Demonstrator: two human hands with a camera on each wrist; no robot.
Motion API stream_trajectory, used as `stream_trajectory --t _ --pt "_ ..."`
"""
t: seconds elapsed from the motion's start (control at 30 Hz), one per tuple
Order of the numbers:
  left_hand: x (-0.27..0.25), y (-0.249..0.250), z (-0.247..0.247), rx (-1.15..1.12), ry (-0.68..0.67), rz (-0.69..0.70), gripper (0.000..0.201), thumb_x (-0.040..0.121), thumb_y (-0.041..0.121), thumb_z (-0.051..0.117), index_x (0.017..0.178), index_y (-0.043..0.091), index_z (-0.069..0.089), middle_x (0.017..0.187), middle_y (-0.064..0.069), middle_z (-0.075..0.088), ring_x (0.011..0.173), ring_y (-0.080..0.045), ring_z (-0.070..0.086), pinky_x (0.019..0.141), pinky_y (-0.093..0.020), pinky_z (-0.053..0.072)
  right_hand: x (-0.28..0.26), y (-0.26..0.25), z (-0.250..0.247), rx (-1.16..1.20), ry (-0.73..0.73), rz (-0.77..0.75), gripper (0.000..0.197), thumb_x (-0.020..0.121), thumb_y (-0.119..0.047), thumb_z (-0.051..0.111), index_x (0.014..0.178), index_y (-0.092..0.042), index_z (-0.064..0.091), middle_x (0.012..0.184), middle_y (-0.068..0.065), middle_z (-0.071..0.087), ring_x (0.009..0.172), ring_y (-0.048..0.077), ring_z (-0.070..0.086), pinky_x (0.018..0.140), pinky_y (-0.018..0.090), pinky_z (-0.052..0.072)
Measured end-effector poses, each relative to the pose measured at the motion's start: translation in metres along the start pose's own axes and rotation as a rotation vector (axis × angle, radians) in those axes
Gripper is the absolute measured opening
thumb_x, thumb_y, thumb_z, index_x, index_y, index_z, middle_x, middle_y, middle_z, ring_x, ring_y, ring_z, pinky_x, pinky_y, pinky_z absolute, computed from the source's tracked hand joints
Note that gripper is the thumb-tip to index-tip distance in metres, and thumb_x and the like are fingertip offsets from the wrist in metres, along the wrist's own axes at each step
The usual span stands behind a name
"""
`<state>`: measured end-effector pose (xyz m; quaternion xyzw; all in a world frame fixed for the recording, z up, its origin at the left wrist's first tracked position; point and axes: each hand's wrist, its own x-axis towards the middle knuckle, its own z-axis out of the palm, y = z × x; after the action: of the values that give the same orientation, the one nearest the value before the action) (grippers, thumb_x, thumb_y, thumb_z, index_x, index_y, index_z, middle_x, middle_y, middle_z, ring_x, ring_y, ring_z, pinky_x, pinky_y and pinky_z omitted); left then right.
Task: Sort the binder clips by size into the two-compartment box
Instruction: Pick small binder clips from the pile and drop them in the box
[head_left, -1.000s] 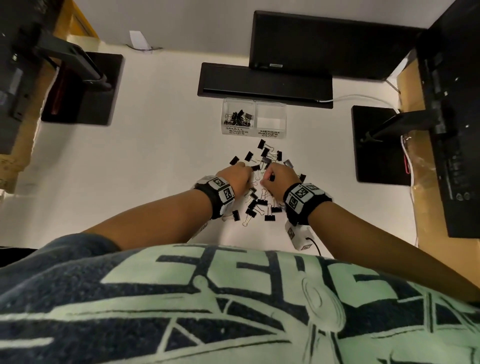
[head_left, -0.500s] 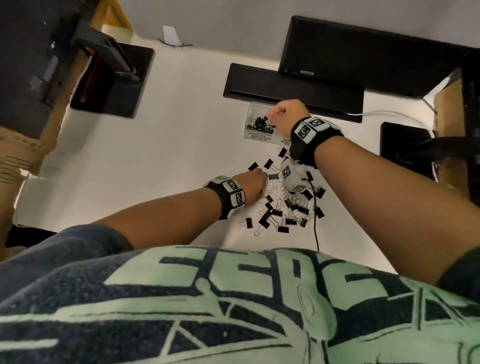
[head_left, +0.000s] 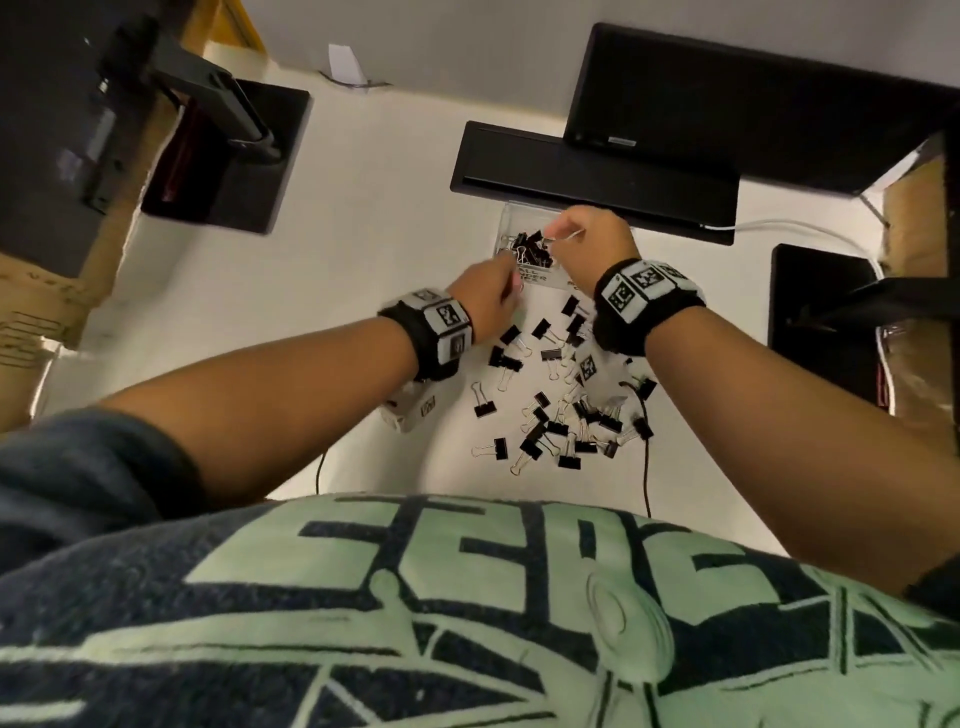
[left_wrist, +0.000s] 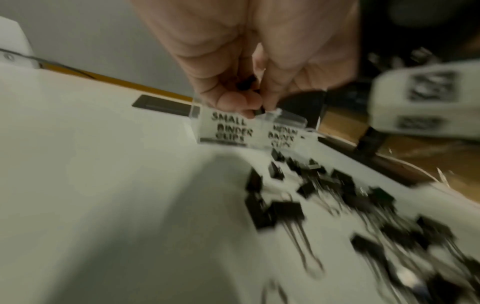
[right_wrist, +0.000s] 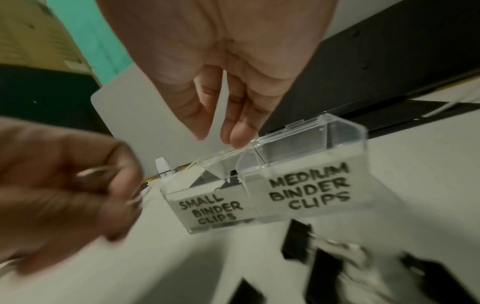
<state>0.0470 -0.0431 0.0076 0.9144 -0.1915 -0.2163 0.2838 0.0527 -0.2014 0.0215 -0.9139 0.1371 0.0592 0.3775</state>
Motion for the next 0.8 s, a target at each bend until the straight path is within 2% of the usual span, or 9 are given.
stream_trajectory --t 0.07,0.13,0.23,0.3,0.4,0.53,0.6,0.73,0.8 --pt "0.016 0.003 -0.016 -0.017 0.081 -0.002 0.011 0.094 0.012 0.047 0.103 0.008 0.052 0.095 -0.007 0.062 0.082 -0.021 0.055 0.071 -0.027 0.044 -0.024 0.012 -0.003 -0.022 -0.041 0.012 0.017 0.087 -0.009 0.055 0.091 -0.017 0.069 0.103 -0.001 0.066 0.085 0.009 0.057 0.079 0.024 0.049" --pt "0.034 0.007 -0.027 -0.004 0.134 0.001 0.014 0.093 0.013 0.049 0.105 0.008 0.055 0.103 -0.009 0.065 0.09 -0.023 0.06 0.077 -0.03 0.046 -0.052 0.026 0.003 -0.075 -0.205 0.012 0.022 0.088 -0.006 0.052 0.09 -0.017 0.071 0.104 -0.001 0.067 0.081 0.006 0.057 0.074 0.018 0.047" --pt "0.058 0.016 -0.033 0.099 0.13 -0.026 0.015 0.094 0.012 0.05 0.106 0.009 0.057 0.107 -0.011 0.065 0.093 -0.026 0.061 0.073 -0.031 0.046 -0.087 0.045 0.02 -0.255 -0.468 -0.048 0.031 0.088 -0.003 0.049 0.103 -0.019 0.07 0.107 -0.002 0.062 0.095 0.01 0.054 0.087 0.025 0.047" --pt "0.069 0.02 -0.031 0.192 0.095 -0.05 0.017 0.093 0.01 0.051 0.108 0.009 0.059 0.112 -0.013 0.064 0.098 -0.029 0.062 0.076 -0.034 0.049 -0.099 0.055 0.03 -0.329 -0.556 -0.071 0.04 0.085 -0.001 0.05 0.115 -0.022 0.065 0.107 -0.001 0.054 0.105 0.015 0.051 0.089 0.026 0.044" --pt "0.078 0.023 -0.023 0.31 0.026 -0.048 0.022 0.092 0.009 0.054 0.112 0.006 0.061 0.118 -0.015 0.063 0.106 -0.033 0.06 0.085 -0.037 0.05 -0.106 0.062 0.038 -0.388 -0.558 -0.115 0.04 0.087 -0.004 0.052 0.121 -0.022 0.062 0.12 0.006 0.051 0.114 0.022 0.048 0.091 0.033 0.047" --pt "0.079 0.022 -0.014 0.341 -0.044 -0.049 0.028 0.09 0.008 0.055 0.118 0.009 0.06 0.128 -0.016 0.055 0.11 -0.033 0.059 0.087 -0.034 0.048 -0.108 0.065 0.042 -0.446 -0.558 -0.152 0.034 0.09 -0.011 0.053 0.122 -0.021 0.06 0.12 0.005 0.05 0.114 0.02 0.046 0.091 0.038 0.048" --pt "0.075 0.02 -0.012 0.272 -0.003 -0.036 0.033 0.09 0.012 0.058 0.122 0.013 0.055 0.136 -0.015 0.045 0.114 -0.032 0.056 0.089 -0.033 0.046 -0.109 0.065 0.042 -0.443 -0.538 -0.151 0.031 0.089 -0.011 0.054 0.119 -0.019 0.059 0.117 0.002 0.05 0.113 0.018 0.046 0.092 0.037 0.047" --pt "0.047 0.022 -0.004 0.191 0.146 0.047 0.03 0.088 0.019 0.06 0.117 0.014 0.056 0.128 -0.011 0.048 0.114 -0.027 0.051 0.092 -0.035 0.046 -0.111 0.065 0.041 -0.379 -0.447 -0.149 0.019 0.087 -0.01 0.058 0.106 -0.011 0.059 0.105 0.0 0.051 0.092 0.012 0.045 0.085 0.027 0.044" --pt "0.025 0.02 0.007 0.156 0.116 0.102 0.025 0.087 0.018 0.061 0.112 0.014 0.058 0.122 -0.008 0.049 0.11 -0.023 0.051 0.093 -0.03 0.043 -0.113 0.066 0.041 -0.313 -0.396 -0.111 0.01 0.086 -0.01 0.06 0.096 -0.01 0.06 0.092 -0.002 0.052 0.081 0.012 0.047 0.076 0.026 0.044"
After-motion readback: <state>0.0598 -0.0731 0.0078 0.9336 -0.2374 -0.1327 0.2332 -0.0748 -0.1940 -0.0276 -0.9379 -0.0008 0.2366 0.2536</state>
